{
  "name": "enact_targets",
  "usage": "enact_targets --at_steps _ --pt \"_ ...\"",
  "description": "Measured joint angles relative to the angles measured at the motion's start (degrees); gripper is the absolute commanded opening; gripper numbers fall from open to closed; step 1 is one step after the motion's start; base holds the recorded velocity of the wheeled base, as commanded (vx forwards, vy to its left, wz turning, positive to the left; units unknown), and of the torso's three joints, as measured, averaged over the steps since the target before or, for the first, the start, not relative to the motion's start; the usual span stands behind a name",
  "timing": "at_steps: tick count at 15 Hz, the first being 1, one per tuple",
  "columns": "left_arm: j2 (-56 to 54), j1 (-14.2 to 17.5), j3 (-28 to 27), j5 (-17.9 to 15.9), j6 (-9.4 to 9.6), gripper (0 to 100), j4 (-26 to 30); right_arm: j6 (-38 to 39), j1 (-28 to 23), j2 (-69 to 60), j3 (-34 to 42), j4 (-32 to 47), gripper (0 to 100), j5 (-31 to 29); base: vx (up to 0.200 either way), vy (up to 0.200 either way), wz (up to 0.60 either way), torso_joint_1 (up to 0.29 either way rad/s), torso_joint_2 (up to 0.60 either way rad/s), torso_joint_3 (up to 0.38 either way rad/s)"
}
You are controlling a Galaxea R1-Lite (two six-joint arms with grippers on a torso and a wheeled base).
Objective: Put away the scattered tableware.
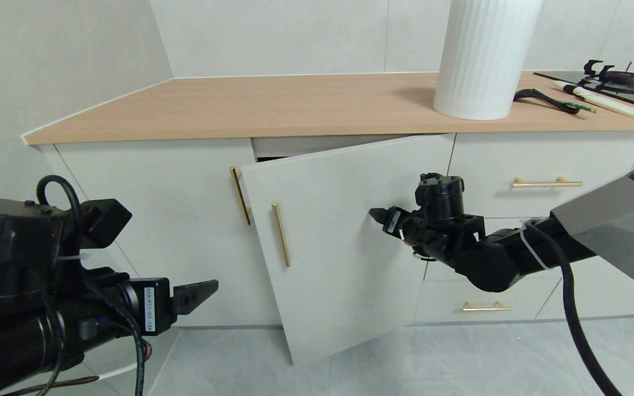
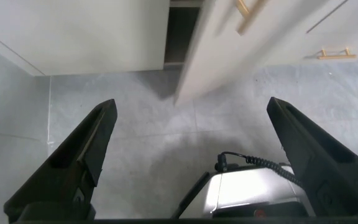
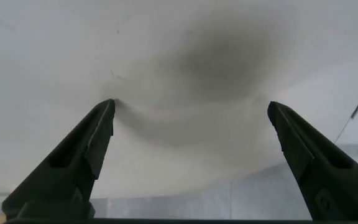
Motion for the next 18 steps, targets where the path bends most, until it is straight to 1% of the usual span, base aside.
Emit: enact_targets --at_steps 9,14,18 --pt "0.63 -0.02 0.17 0.0 0.02 100 0.11 1.1 -1.27 4.92 -6.86 0.17 100 -7.09 0.0 0.0 0.0 0.0 0.0 0.0" --pt "0.84 0.0 0.24 0.0 0.07 100 0.11 0.24 -2.26 8.68 -12.43 0.68 100 -13.32 0.0 0.0 0.0 0.0 0.0 0.0" --pt "0.93 -0.02 0.24 0.0 0.07 100 0.11 -0.11 -2.34 9.34 -12.65 0.63 100 -13.25 0.0 0.0 0.0 0.0 0.0 0.0"
